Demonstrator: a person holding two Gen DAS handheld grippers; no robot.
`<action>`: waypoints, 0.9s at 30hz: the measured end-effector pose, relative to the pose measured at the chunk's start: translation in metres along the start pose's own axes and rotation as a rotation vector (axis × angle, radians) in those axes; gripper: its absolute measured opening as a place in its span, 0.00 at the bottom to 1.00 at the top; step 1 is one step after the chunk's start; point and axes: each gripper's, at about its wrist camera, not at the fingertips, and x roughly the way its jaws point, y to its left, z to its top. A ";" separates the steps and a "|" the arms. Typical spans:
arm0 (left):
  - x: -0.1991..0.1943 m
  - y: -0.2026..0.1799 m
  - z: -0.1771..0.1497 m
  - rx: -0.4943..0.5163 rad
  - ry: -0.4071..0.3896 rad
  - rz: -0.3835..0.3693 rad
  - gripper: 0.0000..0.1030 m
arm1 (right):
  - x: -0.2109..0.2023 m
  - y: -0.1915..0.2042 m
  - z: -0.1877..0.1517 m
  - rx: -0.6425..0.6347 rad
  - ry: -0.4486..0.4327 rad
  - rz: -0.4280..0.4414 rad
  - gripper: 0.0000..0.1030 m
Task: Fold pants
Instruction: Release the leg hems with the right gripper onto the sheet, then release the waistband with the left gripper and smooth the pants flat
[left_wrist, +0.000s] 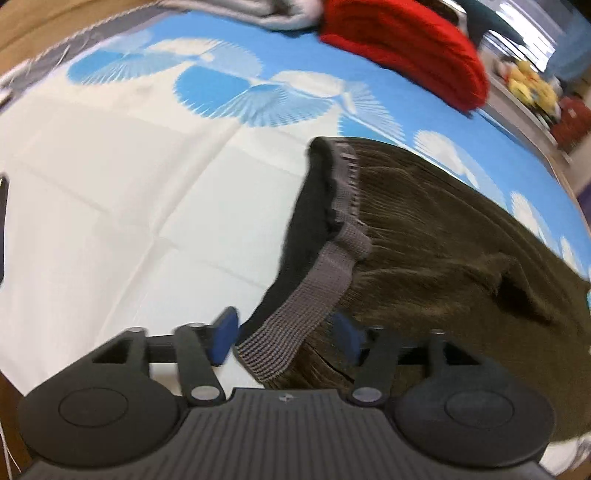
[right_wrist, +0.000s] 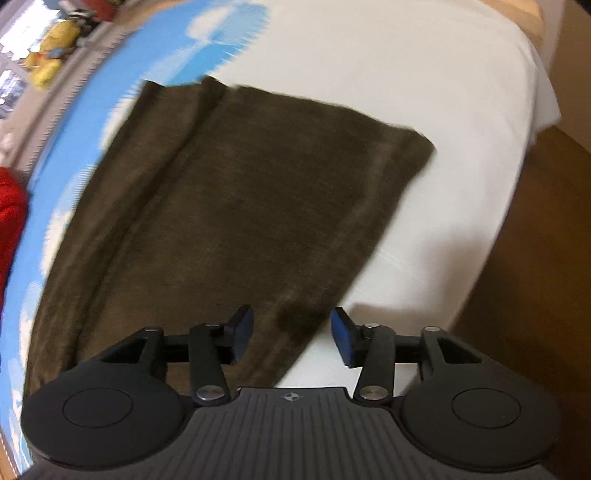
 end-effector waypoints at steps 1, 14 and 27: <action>0.001 0.003 0.002 -0.019 0.008 0.006 0.70 | 0.004 -0.002 0.000 0.016 0.013 -0.024 0.52; 0.040 -0.023 -0.010 0.118 0.218 0.163 0.77 | 0.007 0.001 0.003 0.054 -0.059 -0.161 0.55; 0.043 -0.026 -0.011 0.131 0.234 0.178 0.77 | 0.001 -0.005 0.006 0.074 -0.100 -0.214 0.60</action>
